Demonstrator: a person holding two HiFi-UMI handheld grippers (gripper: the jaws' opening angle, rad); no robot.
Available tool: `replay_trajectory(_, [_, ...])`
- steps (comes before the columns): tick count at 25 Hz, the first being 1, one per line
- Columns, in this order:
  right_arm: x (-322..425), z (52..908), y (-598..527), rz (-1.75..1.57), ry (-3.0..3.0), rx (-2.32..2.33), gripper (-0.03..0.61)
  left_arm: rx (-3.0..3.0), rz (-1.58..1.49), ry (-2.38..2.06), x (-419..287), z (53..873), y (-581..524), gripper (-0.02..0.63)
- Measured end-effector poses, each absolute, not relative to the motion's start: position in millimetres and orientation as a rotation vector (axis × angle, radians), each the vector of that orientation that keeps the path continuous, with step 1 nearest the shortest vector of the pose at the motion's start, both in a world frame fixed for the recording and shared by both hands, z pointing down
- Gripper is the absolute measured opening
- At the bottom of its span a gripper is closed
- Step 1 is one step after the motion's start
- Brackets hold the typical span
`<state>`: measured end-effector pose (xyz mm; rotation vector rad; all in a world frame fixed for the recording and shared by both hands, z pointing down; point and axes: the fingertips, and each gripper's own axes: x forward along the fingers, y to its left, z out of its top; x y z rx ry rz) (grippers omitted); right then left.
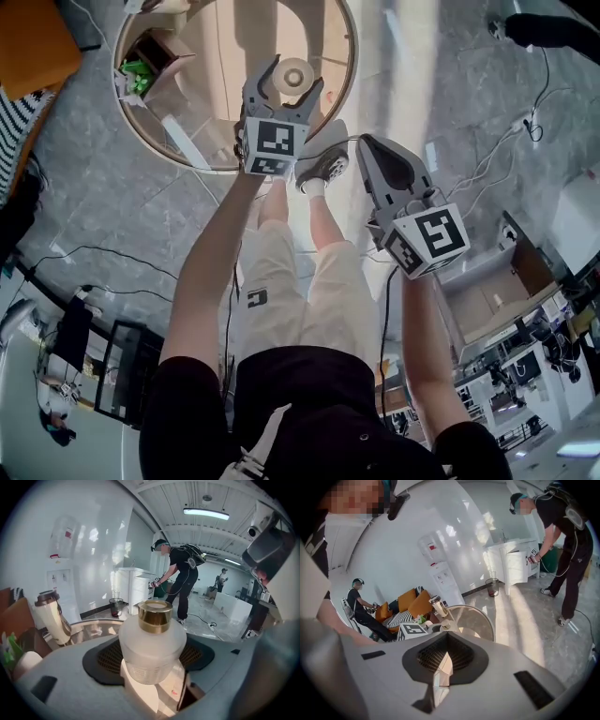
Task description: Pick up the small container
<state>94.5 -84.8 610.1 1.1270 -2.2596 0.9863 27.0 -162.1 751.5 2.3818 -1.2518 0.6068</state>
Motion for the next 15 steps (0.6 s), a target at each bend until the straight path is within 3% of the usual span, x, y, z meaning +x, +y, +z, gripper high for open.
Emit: replay_trajectory(15, [72.9, 468.8, -79.8, 0.813, -2.360, 1.180, 0.003, 2.320, 0.555, -1.260, -18.6, 586.7, -131.1, 0.348])
